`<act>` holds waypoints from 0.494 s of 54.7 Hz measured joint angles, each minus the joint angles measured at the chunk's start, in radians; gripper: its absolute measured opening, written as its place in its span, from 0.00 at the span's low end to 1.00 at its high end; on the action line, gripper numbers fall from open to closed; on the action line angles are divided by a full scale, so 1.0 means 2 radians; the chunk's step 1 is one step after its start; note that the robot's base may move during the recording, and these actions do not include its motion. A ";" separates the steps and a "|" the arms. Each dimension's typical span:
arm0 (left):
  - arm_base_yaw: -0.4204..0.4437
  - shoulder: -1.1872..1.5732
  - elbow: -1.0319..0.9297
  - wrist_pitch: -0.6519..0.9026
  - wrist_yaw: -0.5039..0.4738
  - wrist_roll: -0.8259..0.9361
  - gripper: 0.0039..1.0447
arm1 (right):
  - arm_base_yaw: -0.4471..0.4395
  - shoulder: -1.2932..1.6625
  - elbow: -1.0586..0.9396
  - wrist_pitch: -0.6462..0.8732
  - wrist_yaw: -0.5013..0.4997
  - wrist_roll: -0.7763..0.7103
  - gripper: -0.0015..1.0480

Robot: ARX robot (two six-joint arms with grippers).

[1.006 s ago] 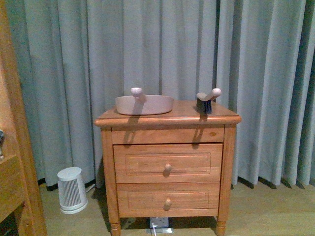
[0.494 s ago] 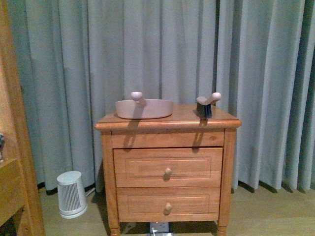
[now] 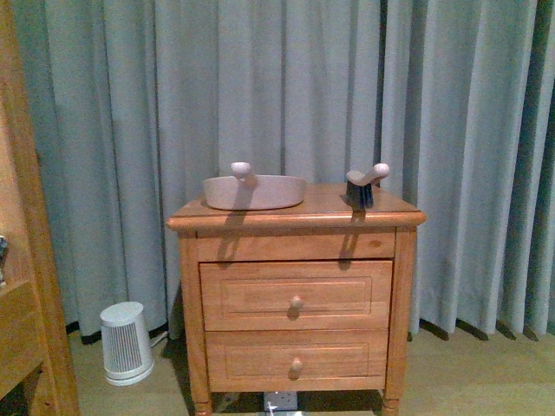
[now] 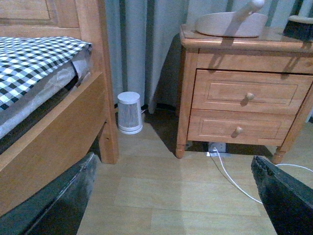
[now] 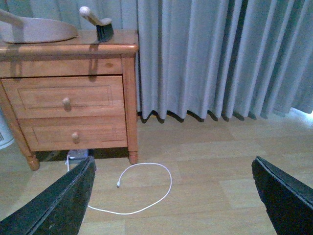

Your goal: Clean up trash

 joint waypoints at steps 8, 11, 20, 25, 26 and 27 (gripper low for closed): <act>0.000 0.000 0.000 0.000 0.000 0.000 0.93 | 0.000 0.000 0.000 0.000 0.000 0.000 0.93; 0.000 0.000 0.000 0.000 0.000 0.000 0.93 | 0.000 0.000 0.000 0.000 0.000 0.000 0.93; 0.000 0.000 0.000 0.000 0.000 0.000 0.93 | 0.000 0.000 0.000 0.000 0.000 0.000 0.93; 0.000 0.000 0.000 0.000 0.000 0.000 0.93 | 0.000 0.000 0.000 0.000 0.000 0.000 0.93; 0.000 0.000 0.000 0.000 0.000 0.000 0.93 | 0.000 0.000 0.000 0.000 0.000 0.000 0.93; 0.000 0.000 0.000 0.000 0.000 0.000 0.93 | 0.000 0.000 0.000 0.000 0.000 0.000 0.93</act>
